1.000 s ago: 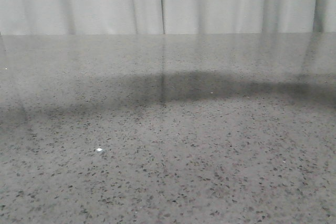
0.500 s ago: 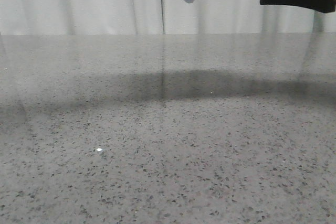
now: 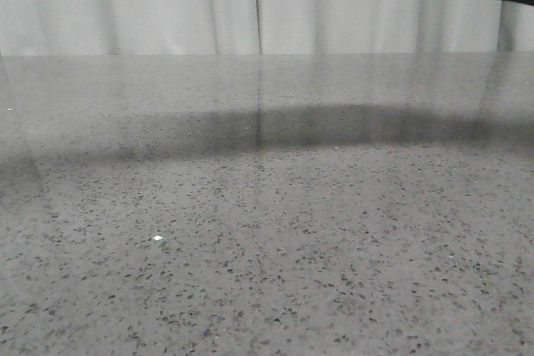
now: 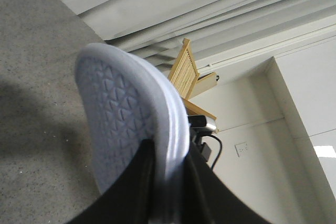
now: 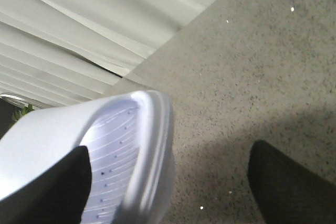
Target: Insert blue slippers together front up
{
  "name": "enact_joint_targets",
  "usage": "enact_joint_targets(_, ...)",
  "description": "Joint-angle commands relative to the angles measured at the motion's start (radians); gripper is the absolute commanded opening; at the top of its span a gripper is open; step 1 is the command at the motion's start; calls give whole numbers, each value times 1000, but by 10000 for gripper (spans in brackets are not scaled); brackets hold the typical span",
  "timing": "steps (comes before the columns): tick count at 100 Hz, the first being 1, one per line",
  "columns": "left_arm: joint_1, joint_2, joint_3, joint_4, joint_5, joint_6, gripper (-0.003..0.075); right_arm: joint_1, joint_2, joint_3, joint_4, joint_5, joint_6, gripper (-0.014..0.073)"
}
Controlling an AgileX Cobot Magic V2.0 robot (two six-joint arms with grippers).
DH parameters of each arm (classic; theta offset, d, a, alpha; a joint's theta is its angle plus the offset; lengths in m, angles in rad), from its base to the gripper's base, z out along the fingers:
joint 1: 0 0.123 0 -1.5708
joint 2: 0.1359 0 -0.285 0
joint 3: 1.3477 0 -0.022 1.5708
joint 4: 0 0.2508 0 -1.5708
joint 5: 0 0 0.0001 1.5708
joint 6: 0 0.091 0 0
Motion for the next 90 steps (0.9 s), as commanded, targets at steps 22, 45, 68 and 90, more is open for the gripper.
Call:
enact_joint_targets(22, -10, 47, -23, 10, 102, -14, 27, -130, -153, -48, 95, 119, -65, 552)
enact_joint_targets(45, -10, 65, -23, 70, 61, -14, 27, -184, -209, -48, 85, 103, -77, 552)
enact_joint_targets(68, -10, 65, -19, 113, 9, -23, 27, -184, -209, -48, 84, 109, -77, 552)
enact_joint_targets(90, -10, 65, 22, 129, -45, -40, 27, -184, -209, -48, 84, 124, -77, 552)
